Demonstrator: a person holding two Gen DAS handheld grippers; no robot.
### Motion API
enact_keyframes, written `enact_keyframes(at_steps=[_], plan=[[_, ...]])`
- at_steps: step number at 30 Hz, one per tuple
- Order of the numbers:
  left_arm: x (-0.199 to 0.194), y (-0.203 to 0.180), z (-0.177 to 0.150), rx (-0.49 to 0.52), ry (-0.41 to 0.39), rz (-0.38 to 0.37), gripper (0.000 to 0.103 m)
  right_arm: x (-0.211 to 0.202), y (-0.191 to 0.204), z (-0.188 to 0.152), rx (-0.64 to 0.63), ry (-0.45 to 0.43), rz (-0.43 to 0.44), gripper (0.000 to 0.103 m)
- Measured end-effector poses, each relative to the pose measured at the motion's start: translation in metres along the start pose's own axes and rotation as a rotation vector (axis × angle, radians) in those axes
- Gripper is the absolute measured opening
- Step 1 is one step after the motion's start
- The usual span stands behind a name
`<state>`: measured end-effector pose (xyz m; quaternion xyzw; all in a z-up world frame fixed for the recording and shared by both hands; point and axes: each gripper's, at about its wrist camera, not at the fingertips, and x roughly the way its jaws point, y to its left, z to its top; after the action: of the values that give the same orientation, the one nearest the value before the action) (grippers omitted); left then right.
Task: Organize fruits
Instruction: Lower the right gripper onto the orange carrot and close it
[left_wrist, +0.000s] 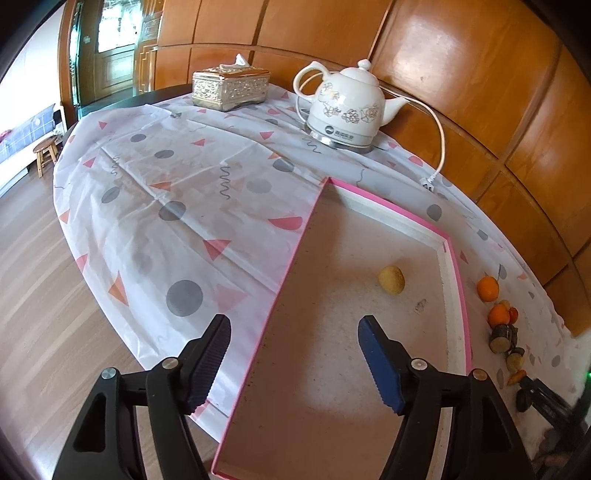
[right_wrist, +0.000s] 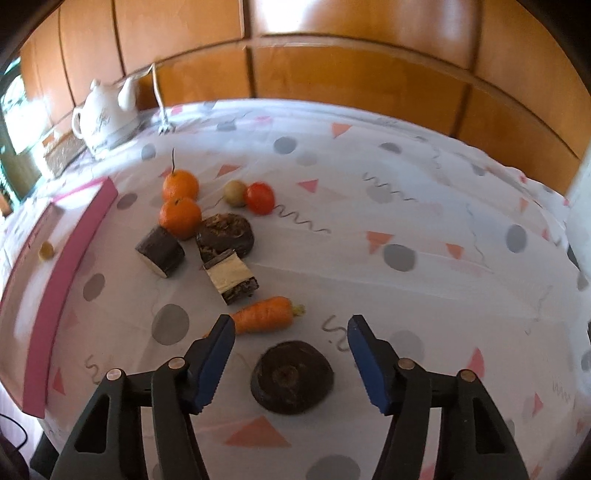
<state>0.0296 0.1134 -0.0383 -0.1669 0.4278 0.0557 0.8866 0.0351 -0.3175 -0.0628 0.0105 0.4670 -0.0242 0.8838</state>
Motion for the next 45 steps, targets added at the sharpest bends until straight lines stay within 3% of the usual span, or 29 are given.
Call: enact_keyframes(at_steps=[4,8,9,15,19,25,27,29,34,45], plan=[[0.003,-0.003,-0.002,0.006,0.015,-0.005,0.074,0.015,0.000,0.009,-0.002,0.023,0.046,0.061],[0.005,-0.002,-0.003,0.001,0.026,-0.001,0.074,0.017,0.004,0.013,-0.002,0.031,0.121,0.037],[0.006,-0.002,-0.002,-0.001,0.026,0.000,0.074,0.017,0.006,0.013,-0.003,0.031,0.131,0.036],[0.005,-0.002,-0.003,0.000,0.028,0.001,0.074,0.017,0.008,0.015,0.010,0.020,0.120,0.033],[0.004,-0.002,-0.003,-0.004,0.024,0.000,0.074,0.006,0.006,0.017,0.016,-0.012,0.112,0.013],[0.002,-0.002,-0.003,-0.002,0.025,-0.002,0.075,0.011,0.007,0.020,0.038,0.016,0.155,0.014],[0.001,0.000,-0.002,-0.006,0.019,0.000,0.075,0.010,0.006,0.021,0.050,0.001,0.147,0.019],[-0.001,0.003,-0.001,-0.016,0.011,0.002,0.075,0.012,0.008,0.024,0.056,0.019,0.104,0.033],[0.000,0.008,-0.001,-0.035,0.015,0.011,0.076,0.014,0.000,0.020,0.080,0.043,0.079,0.033],[0.001,0.009,0.000,-0.040,0.013,0.017,0.076,0.030,-0.004,0.025,0.169,0.078,0.166,0.036]])
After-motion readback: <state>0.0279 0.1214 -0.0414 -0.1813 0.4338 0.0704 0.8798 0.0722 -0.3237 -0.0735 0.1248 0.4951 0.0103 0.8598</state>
